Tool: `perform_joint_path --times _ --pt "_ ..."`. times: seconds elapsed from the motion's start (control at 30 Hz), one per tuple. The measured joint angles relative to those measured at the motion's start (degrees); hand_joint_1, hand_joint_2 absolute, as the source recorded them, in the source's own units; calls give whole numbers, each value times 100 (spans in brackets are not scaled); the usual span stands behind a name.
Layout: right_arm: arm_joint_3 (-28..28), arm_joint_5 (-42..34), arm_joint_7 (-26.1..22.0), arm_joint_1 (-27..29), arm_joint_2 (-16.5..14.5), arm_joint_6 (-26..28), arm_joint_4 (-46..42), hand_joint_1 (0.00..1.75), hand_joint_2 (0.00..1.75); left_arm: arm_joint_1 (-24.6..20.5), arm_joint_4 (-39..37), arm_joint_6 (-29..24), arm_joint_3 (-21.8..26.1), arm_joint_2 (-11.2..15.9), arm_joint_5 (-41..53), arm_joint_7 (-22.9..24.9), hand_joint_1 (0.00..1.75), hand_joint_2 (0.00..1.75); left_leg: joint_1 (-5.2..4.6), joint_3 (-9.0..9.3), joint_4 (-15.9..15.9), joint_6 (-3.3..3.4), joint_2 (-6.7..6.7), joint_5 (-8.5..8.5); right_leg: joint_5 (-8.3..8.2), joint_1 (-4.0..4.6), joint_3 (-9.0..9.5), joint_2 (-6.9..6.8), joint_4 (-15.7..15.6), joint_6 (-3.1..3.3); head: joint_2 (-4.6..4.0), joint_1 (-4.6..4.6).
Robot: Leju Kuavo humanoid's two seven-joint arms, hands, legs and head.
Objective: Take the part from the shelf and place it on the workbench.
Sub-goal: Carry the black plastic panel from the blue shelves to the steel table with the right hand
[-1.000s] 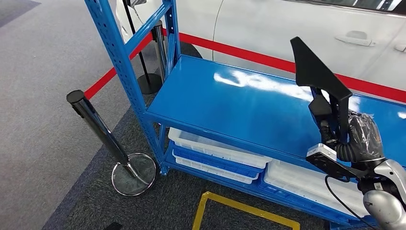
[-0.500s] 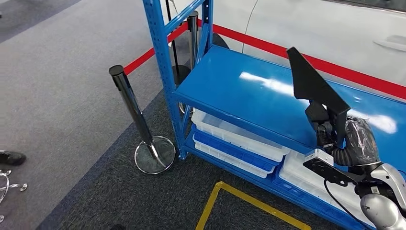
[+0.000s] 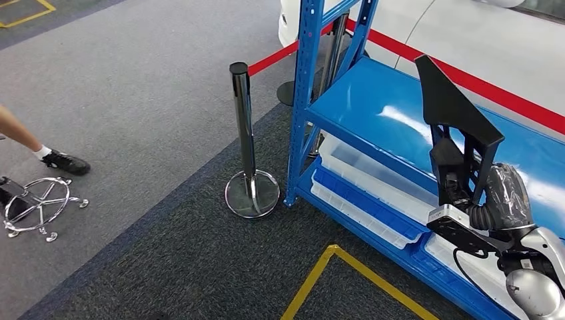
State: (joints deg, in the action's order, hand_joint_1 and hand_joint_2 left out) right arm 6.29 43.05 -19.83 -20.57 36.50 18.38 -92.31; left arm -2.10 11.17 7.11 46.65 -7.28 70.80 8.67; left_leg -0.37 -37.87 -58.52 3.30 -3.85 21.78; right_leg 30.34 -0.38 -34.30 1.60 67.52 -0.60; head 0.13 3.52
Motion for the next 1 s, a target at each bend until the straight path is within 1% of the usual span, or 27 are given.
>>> perform_joint_path --times 0.03,0.07,0.1,0.13,0.17,0.2,0.23,0.27,0.3,0.33,0.37,0.4,0.43,0.57,0.6,0.67,0.7,0.73,0.77,0.8,0.83,0.87,0.9,0.93,0.97,1.0 --pt "-21 4 8 -9 5 2 -7 175 175 -7 1 3 0 -16 7 -8 0 175 -3 -56 -3 -12 -74 -68 -33 24 278 143 -406 69 0 6" --pt "-50 13 18 -25 11 2 -14 175 175 -12 2 5 1 -27 15 -17 0 175 8 -95 5 -33 -146 -134 -37 52 474 259 -718 118 0 2" --pt "-77 27 29 -49 16 4 -20 175 175 -13 3 8 1 -37 25 -30 0 175 29 -121 20 -66 -214 -197 -12 75 574 331 -906 153 0 -8" --pt "-99 45 38 -67 17 5 -22 175 175 -8 4 10 1 -39 37 -38 0 175 41 -137 50 -109 -292 -261 -40 91 593 301 -974 160 0 -20" --pt "-115 63 43 -88 16 5 -21 175 175 10 4 11 1 -31 47 -44 0 175 49 -147 84 -149 -362 -323 -110 78 576 221 -1022 174 0 -35" --pt "-119 79 49 -103 10 6 -20 175 175 24 4 15 1 -31 56 -48 0 175 39 -178 81 -183 -334 -313 -186 59 568 139 -1089 189 0 -36" --pt "-122 90 50 -103 5 7 -20 175 175 32 5 18 0 -31 65 -47 0 175 25 -230 4 -214 -228 -186 -281 34 545 48 -1157 217 0 -9" --pt "-127 96 52 -99 1 7 -19 175 175 35 5 22 -1 -31 70 -48 0 175 21 -302 -178 -246 -70 50 -375 9 505 -45 -1216 227 0 17" --pt "-136 99 55 -96 -2 7 -19 175 175 28 6 26 -1 -33 78 -50 0 175 37 -391 -471 -284 119 367 -451 13 452 -134 -1232 225 0 43" --pt "-149 100 55 -91 -2 7 -19 175 175 22 7 28 -1 -31 88 -53 0 175 73 -471 -831 -331 237 652 -515 10 372 -223 -1225 220 0 65" --pt "-158 101 57 -90 -1 5 -17 175 175 17 7 29 -1 -29 100 -56 0 175 111 -526 -1154 -373 296 825 -562 5 296 -301 -1208 192 0 67" --pt "-164 101 59 -90 -2 4 -16 175 175 14 7 29 -1 -27 110 -57 0 175 140 -560 -1385 -405 323 910 -594 -1 239 -358 -1192 176 0 67" --pt "-166 101 60 -90 -2 3 -15 175 175 14 7 30 -1 -26 116 -58 0 175 157 -571 -1509 -424 333 928 -612 -6 204 -391 -1182 165 0 68" --pt "-166 101 60 -90 -2 2 -14 175 175 14 7 31 -1 -26 119 -58 0 175 167 -567 -1552 -434 337 914 -620 -10 186 -409 -1175 158 0 68" --pt "-166 101 60 -90 -2 2 -14 175 175 14 7 33 -1 -26 119 -59 0 175 180 -549 -1571 -448 342 879 -630 -15 162 -431 -1165 148 0 68" --pt "-168 101 60 -90 -2 -1 -13 175 175 13 7 36 -1 -25 121 -60 0 175 229 -408 -1527 -506 361 700 -665 -41 61 -519 -1111 106 0 68" --pt "-186 101 62 -98 13 -1 -16 175 175 -4 8 37 -1 -26 126 -62 0 175 251 -110 -1193 -556 468 662 -691 -65 -77 -623 -998 43 0 78" --pt "-208 100 64 -105 26 -5 -15 175 175 -7 9 38 -1 -22 130 -67 0 175 245 113 -857 -498 518 627 -744 -97 -189 -764 -908 -53 0 81" --pt "-226 99 66 -110 36 -10 -9 175 175 -5 10 38 -1 -17 134 -70 0 175 228 289 -535 -401 553 603 -747 -140 -297 -827 -809 -156 0 78" --pt "-243 99 68 -106 47 -17 -1 175 175 -5 11 38 -1 -12 137 -73 0 175 203 411 -238 -286 573 578 -647 -178 -411 -803 -661 -247 0 74" --pt "-245 99 69 -94 46 -25 12 175 175 11 11 39 -1 -5 138 -74 0 175 178 296 -233 -144 484 473 -445 -199 -466 -676 -505 -289 0 57" --pt "-247 99 69 -85 46 -30 23 175 175 11 11 39 -1 -1 143 -74 0 175 164 215 -218 -93 431 377 -131 -197 -550 -467 -223 -281 0 45" --pt "-251 99 70 -77 49 -34 31 175 175 5 11 39 -1 1 152 -76 0 175 143 123 -215 -66 374 297 185 -171 -629 -308 131 -249 0 40" --pt "-254 99 70 -76 51 -43 40 175 175 2 11 40 -1 3 161 -78 0 175 116 32 -216 -46 308 224 407 -135 -678 -222 476 -211 0 37" --pt "-255 99 70 -73 50 -54 48 175 175 1 11 44 -2 4 169 -80 0 175 88 -53 -218 -32 234 155 510 -95 -666 -180 712 -168 0 36" --pt "-252 99 70 -71 50 -66 51 175 175 1 11 48 -2 4 174 -80 0 175 62 -132 -220 -22 160 88 493 -53 -566 -161 764 -117 0 36"
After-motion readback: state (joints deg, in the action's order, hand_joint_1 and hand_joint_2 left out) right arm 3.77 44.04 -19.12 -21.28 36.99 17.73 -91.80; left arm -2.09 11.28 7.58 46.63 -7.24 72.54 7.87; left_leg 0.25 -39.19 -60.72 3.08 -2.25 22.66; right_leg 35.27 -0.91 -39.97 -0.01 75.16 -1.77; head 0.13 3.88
